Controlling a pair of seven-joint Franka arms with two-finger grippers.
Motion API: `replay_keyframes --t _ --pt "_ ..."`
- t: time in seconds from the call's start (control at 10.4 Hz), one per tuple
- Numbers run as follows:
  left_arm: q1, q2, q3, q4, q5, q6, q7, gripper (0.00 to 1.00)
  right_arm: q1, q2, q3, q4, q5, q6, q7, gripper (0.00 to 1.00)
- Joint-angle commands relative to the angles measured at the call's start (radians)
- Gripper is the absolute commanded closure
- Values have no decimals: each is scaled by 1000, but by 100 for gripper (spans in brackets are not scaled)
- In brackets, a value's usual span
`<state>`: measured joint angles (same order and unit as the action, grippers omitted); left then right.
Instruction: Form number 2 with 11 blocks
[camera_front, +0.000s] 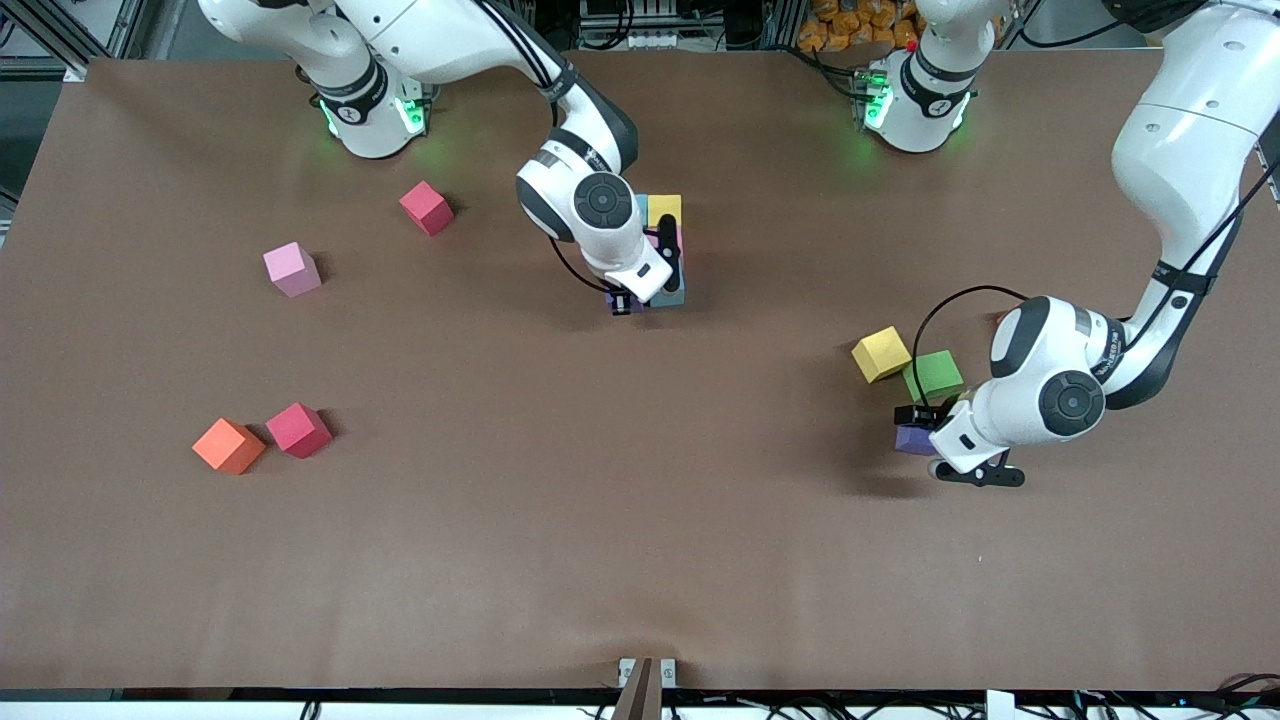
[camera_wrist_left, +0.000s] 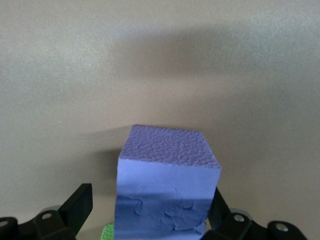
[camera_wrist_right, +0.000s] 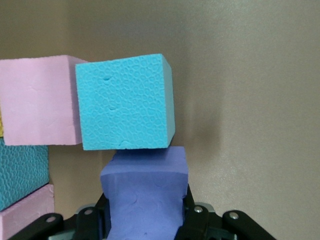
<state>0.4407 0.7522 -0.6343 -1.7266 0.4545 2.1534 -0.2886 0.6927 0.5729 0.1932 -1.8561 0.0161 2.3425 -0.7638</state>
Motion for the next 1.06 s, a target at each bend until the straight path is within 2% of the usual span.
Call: replay_keyframes --t 0.0,0.77,0.86,0.96 --pt "-7 16 4 39 -8 -7 37 0 24 13 -6 20 -5 -2 40 100" --pt "-17 29 4 67 -17 -7 42 0 28 12 -6 20 -5 -6 40 99" --pt "-17 30 4 68 -17 -7 42 0 28 12 -6 20 -5 -6 40 95" --pt "-16 32 4 68 -17 -7 42 0 33 12 -6 20 -5 -6 41 71"
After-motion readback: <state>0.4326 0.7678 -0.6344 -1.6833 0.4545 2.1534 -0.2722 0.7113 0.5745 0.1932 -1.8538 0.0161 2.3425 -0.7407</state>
